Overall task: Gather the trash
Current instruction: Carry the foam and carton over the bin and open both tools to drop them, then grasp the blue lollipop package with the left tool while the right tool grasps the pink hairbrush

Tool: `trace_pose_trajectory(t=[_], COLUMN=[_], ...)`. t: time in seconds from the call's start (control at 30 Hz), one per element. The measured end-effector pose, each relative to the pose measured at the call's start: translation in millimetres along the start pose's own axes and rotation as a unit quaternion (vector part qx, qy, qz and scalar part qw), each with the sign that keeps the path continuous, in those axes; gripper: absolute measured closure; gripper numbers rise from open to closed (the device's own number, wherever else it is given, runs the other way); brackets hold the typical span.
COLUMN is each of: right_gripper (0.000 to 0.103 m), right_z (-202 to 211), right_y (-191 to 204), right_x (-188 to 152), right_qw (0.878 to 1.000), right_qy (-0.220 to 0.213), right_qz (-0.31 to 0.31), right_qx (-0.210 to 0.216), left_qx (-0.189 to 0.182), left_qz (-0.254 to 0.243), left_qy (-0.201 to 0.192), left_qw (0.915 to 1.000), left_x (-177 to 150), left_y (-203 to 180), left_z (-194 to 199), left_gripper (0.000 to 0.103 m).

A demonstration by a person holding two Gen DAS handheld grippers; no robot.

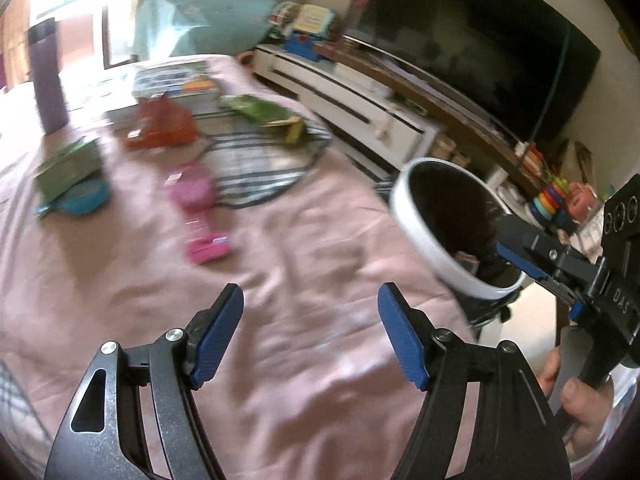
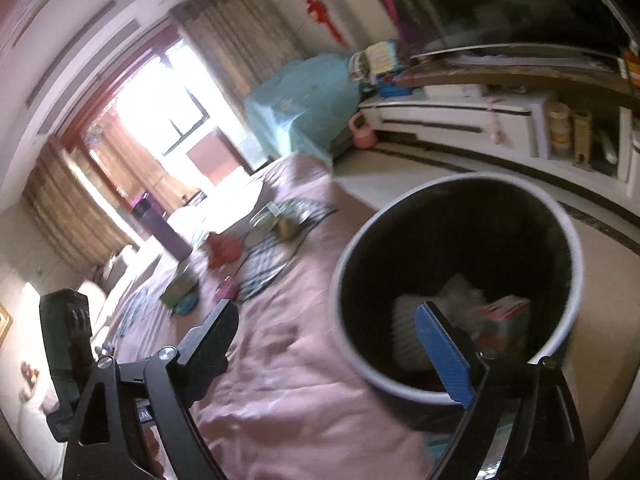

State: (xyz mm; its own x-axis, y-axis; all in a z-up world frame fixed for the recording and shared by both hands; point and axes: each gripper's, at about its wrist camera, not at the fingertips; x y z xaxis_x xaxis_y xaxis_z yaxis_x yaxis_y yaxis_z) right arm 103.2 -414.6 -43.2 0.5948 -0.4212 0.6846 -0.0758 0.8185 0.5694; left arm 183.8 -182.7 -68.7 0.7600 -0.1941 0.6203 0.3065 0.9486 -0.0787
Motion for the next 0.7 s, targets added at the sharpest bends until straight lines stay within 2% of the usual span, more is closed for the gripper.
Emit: trace_pose_trajectory(t=[0.43,0.7], right_gripper=[0.012,0.012], right_z=[-67.0,-99.1], right_y=[56.6,75.8], right_x=[-35.5,-39.9], right_qw=[0.997,0.994], right_qy=[0.066,0.089], right_qz=[0.036,0.055], right_qx=[0.036,0.037], left_qx=[0.056,0.087], left_qz=[0.065,0.073], left_qy=[-0.003,0.0], left_qw=[0.9963,0.9936], left_x=[-22.8,-18.9], left_y=[95.3,134.7], left_z=[11.4,5.0], left_gripper=[0.032,0.032])
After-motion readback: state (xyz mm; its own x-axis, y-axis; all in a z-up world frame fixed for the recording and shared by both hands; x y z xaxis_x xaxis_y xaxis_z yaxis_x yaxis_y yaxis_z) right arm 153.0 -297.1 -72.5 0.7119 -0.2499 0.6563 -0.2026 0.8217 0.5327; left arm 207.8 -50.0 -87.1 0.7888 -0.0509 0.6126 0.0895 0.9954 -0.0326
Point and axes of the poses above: each gripper's, at about its wrist camera, not at the fingertips, and z roughly against the way its jaws point, y to its left, x to its top, and after that the axes turned 11 degrees about x, right-handed
